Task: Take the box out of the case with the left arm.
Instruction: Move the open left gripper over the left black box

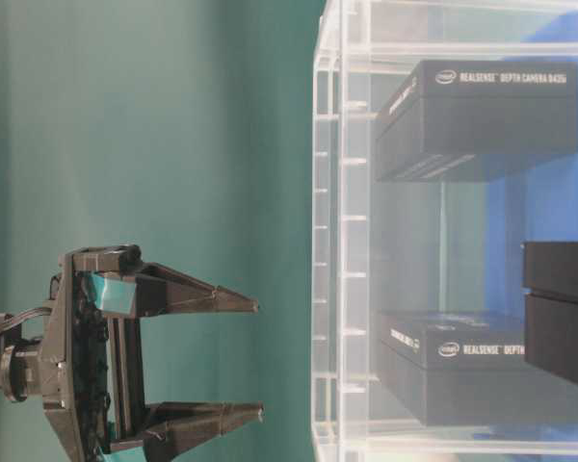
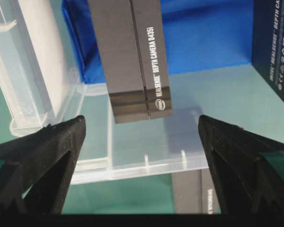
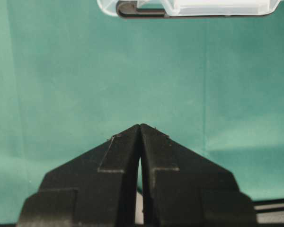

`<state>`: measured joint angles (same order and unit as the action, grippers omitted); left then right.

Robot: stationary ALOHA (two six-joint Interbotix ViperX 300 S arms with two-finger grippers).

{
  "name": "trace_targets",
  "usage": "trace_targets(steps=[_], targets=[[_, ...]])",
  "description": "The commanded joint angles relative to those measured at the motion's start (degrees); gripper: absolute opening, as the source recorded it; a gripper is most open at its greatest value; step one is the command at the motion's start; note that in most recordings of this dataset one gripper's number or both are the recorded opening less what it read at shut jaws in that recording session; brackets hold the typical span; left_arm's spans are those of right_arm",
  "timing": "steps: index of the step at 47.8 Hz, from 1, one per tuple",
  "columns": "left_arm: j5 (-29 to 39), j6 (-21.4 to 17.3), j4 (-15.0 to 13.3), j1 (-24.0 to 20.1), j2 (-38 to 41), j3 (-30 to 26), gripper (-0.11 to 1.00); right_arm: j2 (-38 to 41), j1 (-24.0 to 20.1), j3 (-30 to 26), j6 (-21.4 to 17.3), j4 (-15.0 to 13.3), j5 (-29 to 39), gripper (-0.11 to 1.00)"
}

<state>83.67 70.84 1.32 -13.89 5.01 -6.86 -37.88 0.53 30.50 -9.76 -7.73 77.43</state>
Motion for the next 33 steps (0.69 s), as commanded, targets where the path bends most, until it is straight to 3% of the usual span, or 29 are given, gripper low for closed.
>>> trace_targets(steps=[1, 33], targets=[[-0.1, 0.1, 0.2, -0.2, -1.1, -0.6, 0.93, 0.0, 0.0, -0.6, -0.1, -0.1, -0.2, 0.03], [-1.2, 0.3, 0.3, -0.3, -0.6, -0.6, 0.93, 0.0, 0.0, -0.6, -0.1, -0.1, -0.2, 0.03]])
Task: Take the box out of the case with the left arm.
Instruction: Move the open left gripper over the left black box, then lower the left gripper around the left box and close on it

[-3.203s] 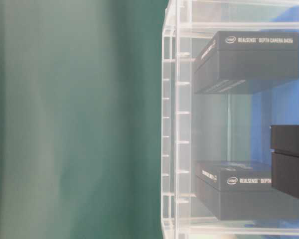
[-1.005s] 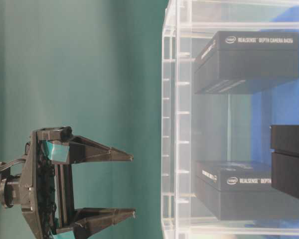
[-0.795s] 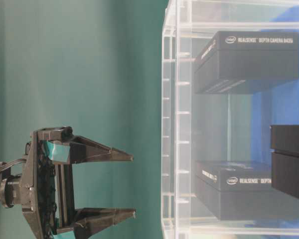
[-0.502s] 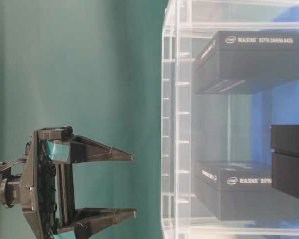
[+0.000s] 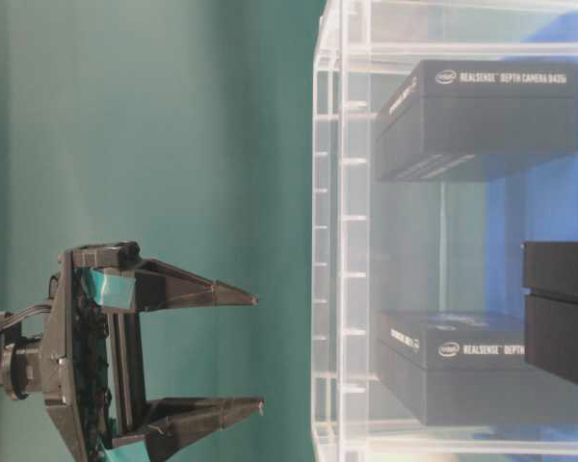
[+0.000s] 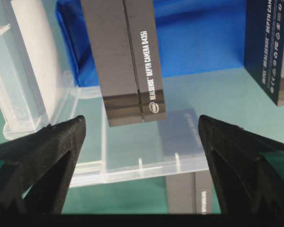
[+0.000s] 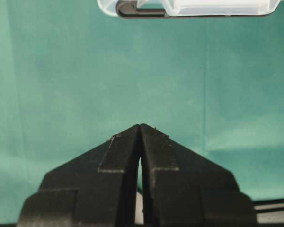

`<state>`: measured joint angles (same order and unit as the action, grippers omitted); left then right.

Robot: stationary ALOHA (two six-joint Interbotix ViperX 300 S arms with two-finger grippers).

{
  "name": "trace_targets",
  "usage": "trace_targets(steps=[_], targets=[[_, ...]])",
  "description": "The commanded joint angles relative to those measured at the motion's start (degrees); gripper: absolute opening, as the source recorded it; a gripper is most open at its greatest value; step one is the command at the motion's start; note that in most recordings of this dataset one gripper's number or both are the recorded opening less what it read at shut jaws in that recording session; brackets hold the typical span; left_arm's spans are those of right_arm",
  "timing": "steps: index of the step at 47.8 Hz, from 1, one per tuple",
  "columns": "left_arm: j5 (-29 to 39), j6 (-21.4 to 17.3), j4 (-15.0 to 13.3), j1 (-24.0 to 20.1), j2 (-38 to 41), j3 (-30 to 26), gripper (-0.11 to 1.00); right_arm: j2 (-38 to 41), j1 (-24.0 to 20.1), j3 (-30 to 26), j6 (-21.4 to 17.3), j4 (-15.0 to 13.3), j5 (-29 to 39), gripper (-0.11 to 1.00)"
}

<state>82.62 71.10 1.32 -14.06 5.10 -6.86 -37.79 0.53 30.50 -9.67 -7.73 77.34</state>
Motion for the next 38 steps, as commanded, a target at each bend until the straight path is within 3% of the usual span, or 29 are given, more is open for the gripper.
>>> trace_targets(steps=[1, 38], targets=[[-0.2, 0.0, 0.3, -0.1, -0.7, -0.6, 0.93, -0.1, 0.0, -0.6, -0.2, -0.1, -0.1, 0.03], [-1.5, 0.5, 0.3, -0.5, 0.4, 1.1, 0.93, -0.1, 0.0, -0.5, -0.2, -0.1, -0.1, 0.03]])
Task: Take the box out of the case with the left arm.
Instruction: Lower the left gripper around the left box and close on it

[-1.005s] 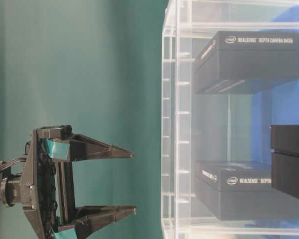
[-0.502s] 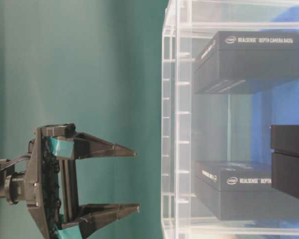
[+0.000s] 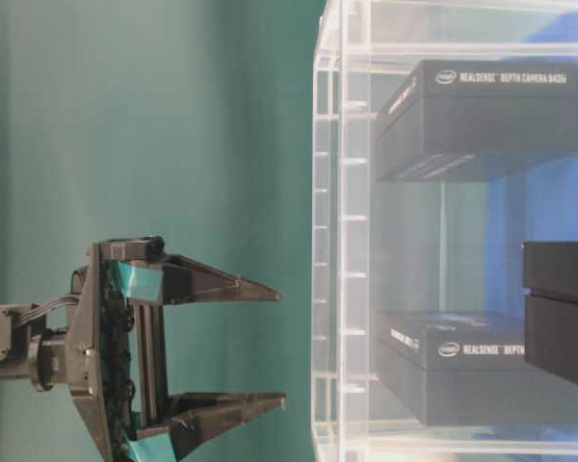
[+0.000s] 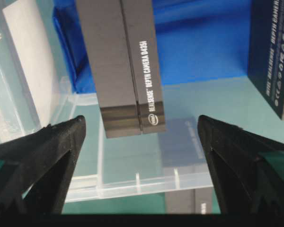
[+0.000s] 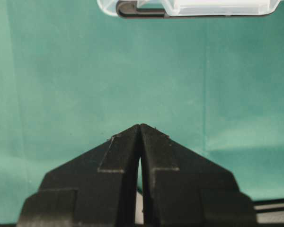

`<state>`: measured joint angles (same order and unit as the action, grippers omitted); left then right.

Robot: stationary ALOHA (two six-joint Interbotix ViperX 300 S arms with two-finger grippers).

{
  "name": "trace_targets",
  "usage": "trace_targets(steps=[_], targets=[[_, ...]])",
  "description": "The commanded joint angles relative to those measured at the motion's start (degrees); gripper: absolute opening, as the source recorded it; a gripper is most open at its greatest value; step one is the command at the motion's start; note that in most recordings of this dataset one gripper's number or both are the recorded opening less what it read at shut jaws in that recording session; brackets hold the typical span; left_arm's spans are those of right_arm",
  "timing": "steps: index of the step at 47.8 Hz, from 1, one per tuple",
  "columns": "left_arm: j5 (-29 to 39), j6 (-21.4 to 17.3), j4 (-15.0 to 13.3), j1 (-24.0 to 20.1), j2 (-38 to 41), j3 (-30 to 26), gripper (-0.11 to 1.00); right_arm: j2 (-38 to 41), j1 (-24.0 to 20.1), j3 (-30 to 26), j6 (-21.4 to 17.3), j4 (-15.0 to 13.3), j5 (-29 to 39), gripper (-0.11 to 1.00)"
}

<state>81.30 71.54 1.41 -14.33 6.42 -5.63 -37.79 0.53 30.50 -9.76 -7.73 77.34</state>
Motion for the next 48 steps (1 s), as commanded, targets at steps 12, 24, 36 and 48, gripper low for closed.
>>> trace_targets(steps=[12, 24, 36, 48], targets=[[-4.5, 0.8, 0.2, -0.3, -0.8, 3.6, 0.93, -0.1, 0.0, -0.5, -0.2, -0.1, -0.1, 0.03], [-11.4, 2.1, 0.2, -0.4, -0.7, 10.1, 0.93, -0.1, 0.0, -0.5, -0.3, 0.2, 0.0, 0.03], [-17.4, 2.6, 0.4, -0.8, -0.6, 14.9, 0.93, -0.1, 0.0, -0.6, -0.3, 0.3, -0.1, 0.03], [-20.6, 3.0, 1.1, -1.2, 0.2, 16.5, 0.93, -0.1, 0.0, -0.6, -0.3, 0.3, -0.1, 0.03]])
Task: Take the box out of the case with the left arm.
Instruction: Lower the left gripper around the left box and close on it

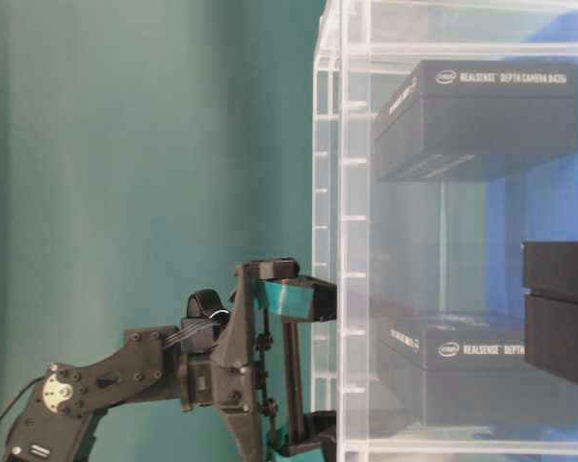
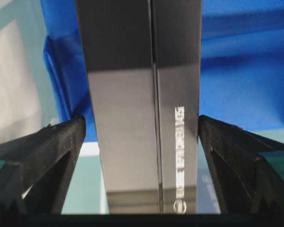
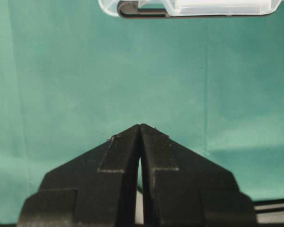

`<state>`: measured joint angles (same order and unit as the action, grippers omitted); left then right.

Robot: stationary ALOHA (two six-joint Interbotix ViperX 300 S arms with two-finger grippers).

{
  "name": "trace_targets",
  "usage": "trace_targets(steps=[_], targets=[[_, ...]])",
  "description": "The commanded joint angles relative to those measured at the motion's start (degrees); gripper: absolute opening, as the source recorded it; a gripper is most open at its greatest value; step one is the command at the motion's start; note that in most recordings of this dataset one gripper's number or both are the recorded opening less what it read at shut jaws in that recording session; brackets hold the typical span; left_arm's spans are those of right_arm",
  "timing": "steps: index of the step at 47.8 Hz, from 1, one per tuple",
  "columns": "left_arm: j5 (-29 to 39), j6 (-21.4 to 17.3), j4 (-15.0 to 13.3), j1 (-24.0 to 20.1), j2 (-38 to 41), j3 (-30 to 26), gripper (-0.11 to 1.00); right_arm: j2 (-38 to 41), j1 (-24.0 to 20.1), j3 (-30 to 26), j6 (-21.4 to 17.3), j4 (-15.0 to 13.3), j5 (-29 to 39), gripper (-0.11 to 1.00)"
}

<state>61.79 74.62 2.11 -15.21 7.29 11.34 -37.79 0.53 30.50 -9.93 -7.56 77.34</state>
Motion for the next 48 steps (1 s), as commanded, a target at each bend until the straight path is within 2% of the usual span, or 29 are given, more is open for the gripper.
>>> trace_targets(steps=[1, 32, 36, 41, 48], targets=[[-1.3, -0.1, 0.4, -0.4, -0.6, -0.4, 0.93, -0.1, 0.0, -0.6, -0.1, 0.1, 0.0, 0.03], [-2.5, -0.3, 0.3, -0.4, 0.6, 0.4, 0.91, -0.1, 0.0, -0.6, -0.1, 0.1, -0.1, 0.03], [-2.7, -0.1, 0.0, -0.4, 0.6, 0.4, 0.83, -0.1, 0.0, -0.6, -0.1, 0.1, -0.1, 0.03], [-2.7, 0.4, -0.1, -0.2, 0.5, 0.3, 0.61, -0.1, 0.0, -0.6, -0.1, 0.1, -0.1, 0.03], [-2.8, 0.6, -0.1, 0.1, 0.5, 0.4, 0.6, -0.1, 0.1, -0.6, -0.1, 0.1, -0.1, 0.03]])
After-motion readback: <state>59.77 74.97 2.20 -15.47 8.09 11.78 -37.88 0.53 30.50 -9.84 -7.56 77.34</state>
